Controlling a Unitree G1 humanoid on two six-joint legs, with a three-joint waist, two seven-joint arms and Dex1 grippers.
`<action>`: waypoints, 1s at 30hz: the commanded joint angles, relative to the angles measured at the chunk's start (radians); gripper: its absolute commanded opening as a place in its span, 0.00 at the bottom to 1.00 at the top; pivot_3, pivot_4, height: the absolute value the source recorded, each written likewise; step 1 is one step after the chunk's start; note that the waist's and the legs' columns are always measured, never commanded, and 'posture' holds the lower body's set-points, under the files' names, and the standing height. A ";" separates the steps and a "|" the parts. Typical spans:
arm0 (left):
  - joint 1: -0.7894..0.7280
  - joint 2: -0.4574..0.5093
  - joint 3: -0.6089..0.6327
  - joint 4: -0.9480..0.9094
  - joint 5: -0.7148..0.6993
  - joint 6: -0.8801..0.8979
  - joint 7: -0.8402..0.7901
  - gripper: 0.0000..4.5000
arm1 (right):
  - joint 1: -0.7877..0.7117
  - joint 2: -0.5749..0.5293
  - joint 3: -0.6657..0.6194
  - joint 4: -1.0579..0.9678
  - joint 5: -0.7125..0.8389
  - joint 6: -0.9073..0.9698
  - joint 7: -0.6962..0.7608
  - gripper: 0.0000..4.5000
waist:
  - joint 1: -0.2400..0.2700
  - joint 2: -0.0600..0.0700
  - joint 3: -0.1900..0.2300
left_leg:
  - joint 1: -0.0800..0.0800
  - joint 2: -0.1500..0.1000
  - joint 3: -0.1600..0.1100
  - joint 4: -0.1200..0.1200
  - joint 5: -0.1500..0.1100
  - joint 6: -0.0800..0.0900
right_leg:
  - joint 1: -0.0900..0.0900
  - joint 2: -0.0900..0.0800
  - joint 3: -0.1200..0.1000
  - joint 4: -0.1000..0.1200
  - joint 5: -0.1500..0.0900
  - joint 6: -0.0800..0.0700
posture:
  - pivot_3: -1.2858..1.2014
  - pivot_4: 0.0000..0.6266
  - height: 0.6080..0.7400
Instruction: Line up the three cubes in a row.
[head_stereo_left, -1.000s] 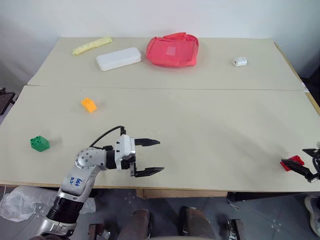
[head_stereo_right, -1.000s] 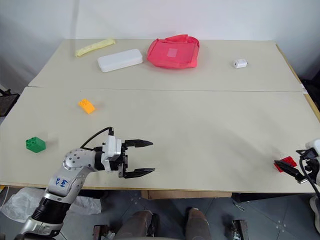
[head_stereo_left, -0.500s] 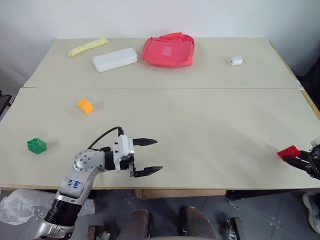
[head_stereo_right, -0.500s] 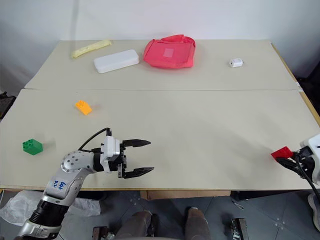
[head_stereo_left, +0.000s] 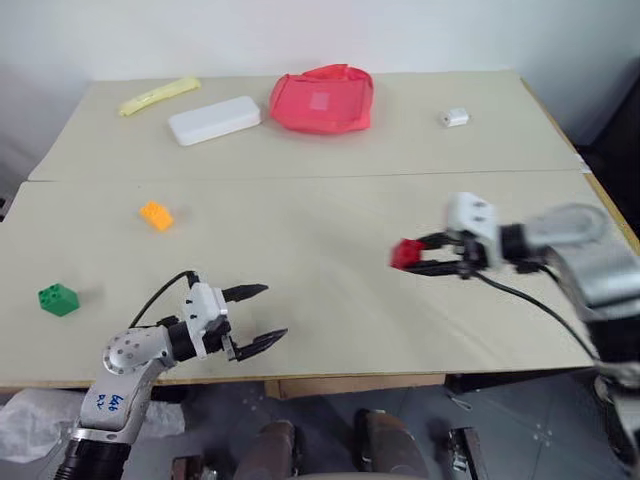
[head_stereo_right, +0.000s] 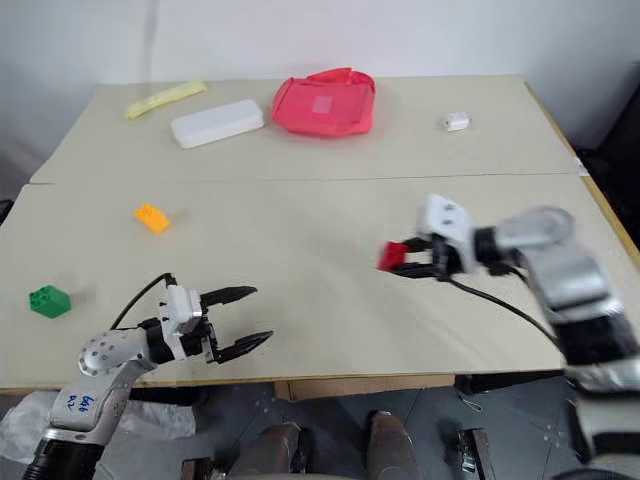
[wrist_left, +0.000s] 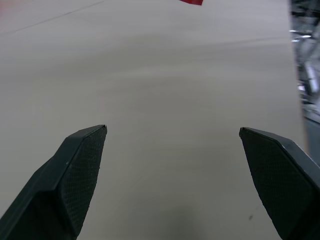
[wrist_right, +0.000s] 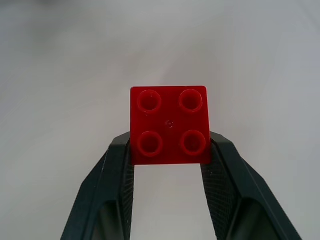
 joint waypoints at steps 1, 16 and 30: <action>0.054 0.012 0.051 -0.050 -0.001 -0.017 0.026 1.00 | -0.062 0.065 0.078 0.085 -0.054 -0.030 0.035 0.33 | 0.011 0.000 0.000 | -0.002 0.000 0.000 0.001 -0.001 0.000 | -0.002 0.000 0.000 0.003 0.000 0.000 | 0.52 0.24 1.00; 0.172 0.003 0.090 -0.138 0.001 -0.015 0.105 1.00 | -0.131 0.149 0.149 0.198 -0.181 -0.117 0.076 0.33 | 0.005 0.000 0.000 | -0.018 -0.008 -0.005 0.015 -0.005 0.006 | -0.011 -0.003 -0.002 0.008 0.002 0.003 | 0.52 0.24 1.00; 0.247 -0.038 0.172 -0.148 0.001 -0.048 0.194 1.00 | -0.064 0.113 0.014 0.109 -0.123 -0.114 0.037 0.99 | -0.003 0.000 0.000 | -0.018 -0.007 -0.005 0.015 -0.004 0.005 | -0.011 -0.003 -0.001 0.008 0.002 0.003 | 0.52 0.24 1.00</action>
